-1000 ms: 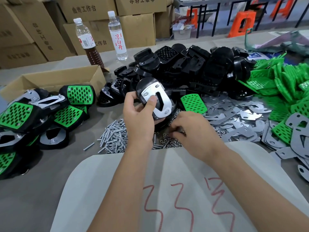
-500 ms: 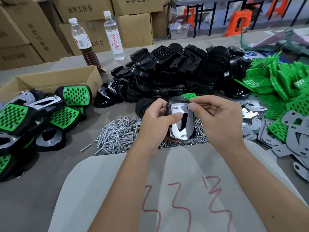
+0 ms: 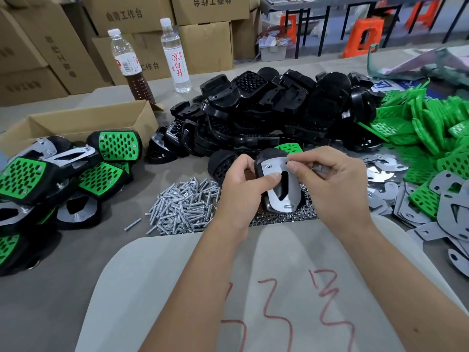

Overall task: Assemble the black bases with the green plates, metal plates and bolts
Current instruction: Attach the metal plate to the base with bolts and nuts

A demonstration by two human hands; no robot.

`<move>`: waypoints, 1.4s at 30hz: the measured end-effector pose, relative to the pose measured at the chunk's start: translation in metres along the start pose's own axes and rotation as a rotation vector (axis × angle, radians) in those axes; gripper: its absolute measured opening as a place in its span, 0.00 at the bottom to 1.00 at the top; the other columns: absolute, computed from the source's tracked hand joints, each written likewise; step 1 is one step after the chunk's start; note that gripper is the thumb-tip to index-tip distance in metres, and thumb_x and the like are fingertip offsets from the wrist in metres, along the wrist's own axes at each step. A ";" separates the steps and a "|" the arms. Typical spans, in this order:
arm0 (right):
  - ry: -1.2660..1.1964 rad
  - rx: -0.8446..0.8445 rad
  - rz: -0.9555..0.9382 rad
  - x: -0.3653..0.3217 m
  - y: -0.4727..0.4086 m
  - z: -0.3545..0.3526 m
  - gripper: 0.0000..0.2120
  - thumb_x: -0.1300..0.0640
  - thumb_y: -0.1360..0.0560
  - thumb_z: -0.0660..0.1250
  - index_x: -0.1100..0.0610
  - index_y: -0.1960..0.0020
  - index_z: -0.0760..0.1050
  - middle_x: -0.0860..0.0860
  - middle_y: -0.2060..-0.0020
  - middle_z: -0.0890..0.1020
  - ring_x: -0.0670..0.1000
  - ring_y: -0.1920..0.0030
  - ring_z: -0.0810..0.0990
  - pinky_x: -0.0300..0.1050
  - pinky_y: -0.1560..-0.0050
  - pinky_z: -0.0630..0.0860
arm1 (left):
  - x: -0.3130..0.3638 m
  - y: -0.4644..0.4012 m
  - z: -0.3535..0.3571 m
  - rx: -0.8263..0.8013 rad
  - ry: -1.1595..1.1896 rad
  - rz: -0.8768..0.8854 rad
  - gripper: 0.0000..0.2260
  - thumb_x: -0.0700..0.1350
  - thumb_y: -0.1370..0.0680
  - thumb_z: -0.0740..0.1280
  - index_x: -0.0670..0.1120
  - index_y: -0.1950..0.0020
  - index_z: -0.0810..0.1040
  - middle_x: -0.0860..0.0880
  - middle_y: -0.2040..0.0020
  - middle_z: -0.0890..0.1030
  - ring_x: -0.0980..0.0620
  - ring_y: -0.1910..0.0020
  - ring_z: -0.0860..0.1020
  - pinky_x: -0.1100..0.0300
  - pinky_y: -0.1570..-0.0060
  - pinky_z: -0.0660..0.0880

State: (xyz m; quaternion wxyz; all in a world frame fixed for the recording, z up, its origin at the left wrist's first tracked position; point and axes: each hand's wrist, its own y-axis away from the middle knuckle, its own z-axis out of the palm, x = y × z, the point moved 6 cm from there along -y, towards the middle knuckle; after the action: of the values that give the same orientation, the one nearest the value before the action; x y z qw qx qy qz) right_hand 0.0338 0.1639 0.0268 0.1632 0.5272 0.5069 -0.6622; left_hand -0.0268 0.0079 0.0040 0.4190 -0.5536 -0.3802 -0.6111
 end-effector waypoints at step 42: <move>-0.141 -0.036 0.088 0.007 0.000 0.003 0.08 0.50 0.22 0.72 0.53 0.56 0.84 0.50 0.58 0.84 0.50 0.60 0.81 0.48 0.54 0.77 | -0.005 -0.001 -0.001 0.032 0.105 -0.022 0.11 0.44 0.31 0.73 0.48 0.58 0.71 0.44 0.56 0.77 0.47 0.57 0.76 0.55 0.63 0.73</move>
State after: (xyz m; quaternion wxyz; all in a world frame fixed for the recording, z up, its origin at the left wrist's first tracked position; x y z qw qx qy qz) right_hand 0.0290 0.1637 0.0206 0.2369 0.4980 0.4821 -0.6808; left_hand -0.0280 0.0076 -0.0012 0.4402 -0.5099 -0.3736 -0.6377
